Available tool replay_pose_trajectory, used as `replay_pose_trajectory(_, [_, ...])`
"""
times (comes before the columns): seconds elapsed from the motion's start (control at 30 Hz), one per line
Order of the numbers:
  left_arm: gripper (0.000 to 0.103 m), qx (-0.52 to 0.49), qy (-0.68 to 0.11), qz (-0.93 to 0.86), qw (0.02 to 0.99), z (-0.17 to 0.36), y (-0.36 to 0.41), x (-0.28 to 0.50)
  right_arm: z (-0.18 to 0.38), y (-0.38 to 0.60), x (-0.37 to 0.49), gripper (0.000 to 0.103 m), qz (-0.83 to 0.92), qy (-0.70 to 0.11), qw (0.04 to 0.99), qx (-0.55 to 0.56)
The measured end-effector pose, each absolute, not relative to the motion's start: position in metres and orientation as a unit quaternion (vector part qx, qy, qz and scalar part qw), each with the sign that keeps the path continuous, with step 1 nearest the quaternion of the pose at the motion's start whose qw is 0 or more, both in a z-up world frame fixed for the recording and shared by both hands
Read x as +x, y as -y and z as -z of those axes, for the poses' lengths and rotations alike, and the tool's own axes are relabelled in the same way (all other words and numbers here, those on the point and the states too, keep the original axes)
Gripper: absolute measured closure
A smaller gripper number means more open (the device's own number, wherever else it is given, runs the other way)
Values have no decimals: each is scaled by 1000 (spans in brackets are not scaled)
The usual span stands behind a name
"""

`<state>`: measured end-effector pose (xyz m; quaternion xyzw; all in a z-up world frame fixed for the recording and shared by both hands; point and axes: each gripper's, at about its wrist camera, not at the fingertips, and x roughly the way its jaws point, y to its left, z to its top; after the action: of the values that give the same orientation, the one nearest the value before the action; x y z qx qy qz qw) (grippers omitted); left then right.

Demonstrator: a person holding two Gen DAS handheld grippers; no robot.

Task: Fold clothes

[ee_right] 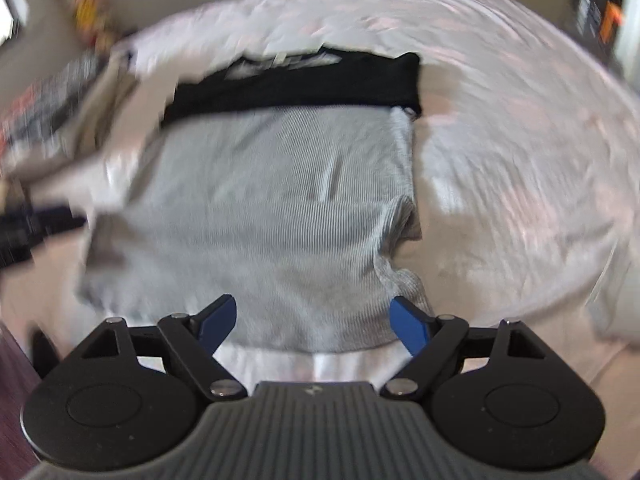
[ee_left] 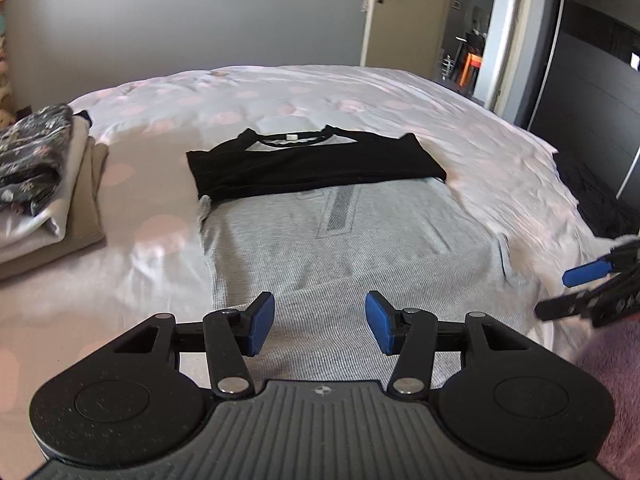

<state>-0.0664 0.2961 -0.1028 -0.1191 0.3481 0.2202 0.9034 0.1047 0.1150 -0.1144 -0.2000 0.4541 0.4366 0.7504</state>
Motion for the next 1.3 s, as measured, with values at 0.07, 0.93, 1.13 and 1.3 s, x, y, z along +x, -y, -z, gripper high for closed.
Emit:
replay_pose_trajectory(0.07, [55,-117,-355,-217,902,105,-296,-64,124,-129,89,29,-438,-437,734,-280])
replay_pose_trajectory(0.93, [55,-145,-378,-209,890,117,-308,-64,172,-158,82,96,-410,-420,680,-439])
replay_pose_trajectory(1.13, [55,-183,-368,-211,887,119,-322,-72,158,-135,97,99,-408,-413,728,-365])
replay_pose_trajectory(1.3, [55,-166,-372,-166,898,115,-312,-65,151,-129,117,100,-408,-438,749,-284])
